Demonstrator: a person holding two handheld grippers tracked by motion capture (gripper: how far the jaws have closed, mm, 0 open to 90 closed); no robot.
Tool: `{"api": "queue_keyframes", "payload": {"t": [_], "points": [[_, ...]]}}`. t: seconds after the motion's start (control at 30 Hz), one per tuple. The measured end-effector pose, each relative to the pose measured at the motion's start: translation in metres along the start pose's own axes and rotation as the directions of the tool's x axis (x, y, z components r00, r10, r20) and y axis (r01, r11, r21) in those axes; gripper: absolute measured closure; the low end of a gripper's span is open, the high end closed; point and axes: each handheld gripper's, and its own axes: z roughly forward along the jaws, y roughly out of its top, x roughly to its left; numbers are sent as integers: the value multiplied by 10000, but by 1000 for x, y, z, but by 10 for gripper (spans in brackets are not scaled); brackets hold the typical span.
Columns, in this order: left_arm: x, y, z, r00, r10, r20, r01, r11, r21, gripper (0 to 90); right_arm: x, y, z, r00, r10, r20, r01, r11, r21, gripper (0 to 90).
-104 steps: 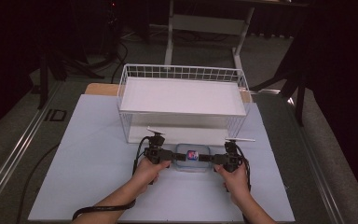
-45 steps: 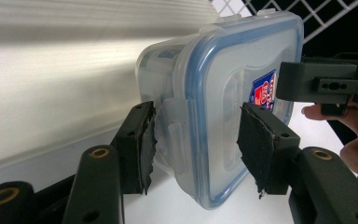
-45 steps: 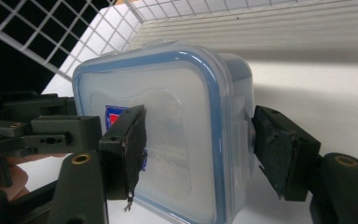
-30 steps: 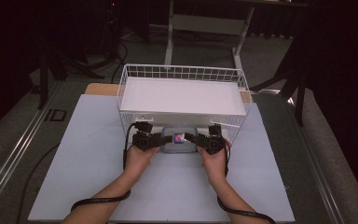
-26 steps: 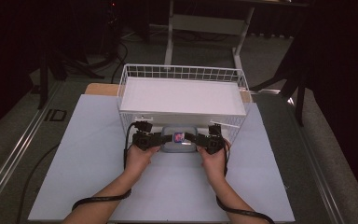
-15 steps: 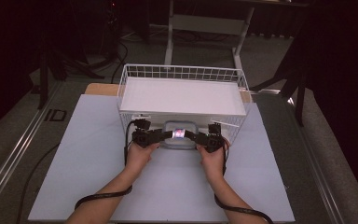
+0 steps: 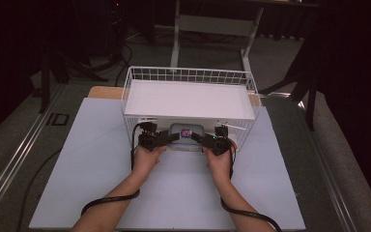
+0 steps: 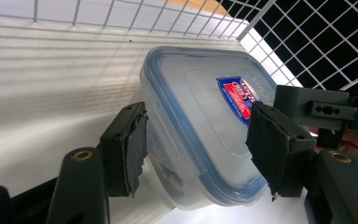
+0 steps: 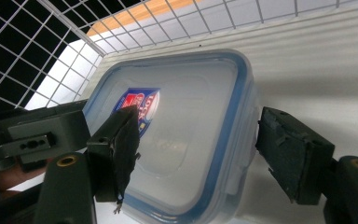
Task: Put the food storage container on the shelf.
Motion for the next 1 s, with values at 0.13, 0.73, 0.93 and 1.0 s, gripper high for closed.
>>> {"api": "queue_keyframes", "payload": {"t": [0.13, 0.73, 0.93, 1.0], "points": [[-1, 1, -4, 9999, 28, -136, -28, 10000, -12, 422, 3, 2, -3, 9970, -766, 149, 768, 9969, -165, 327], [-22, -20, -48, 9971, 739, 178, -740, 9973, 19, 423, 20, -9, -35, 9455, -3211, 533, 3231, 9458, -335, 337], [-43, -29, -63, 9828, 1810, 362, -1823, 9825, 392, 396, 36, -21, -43, 9367, -3501, 6, 3501, 9366, -164, 359], [-46, -33, -69, 9824, 1807, 477, -1828, 9821, 455, 396, 41, -25, -44, 9332, -3593, 20, 3593, 9331, -118, 353]]}}
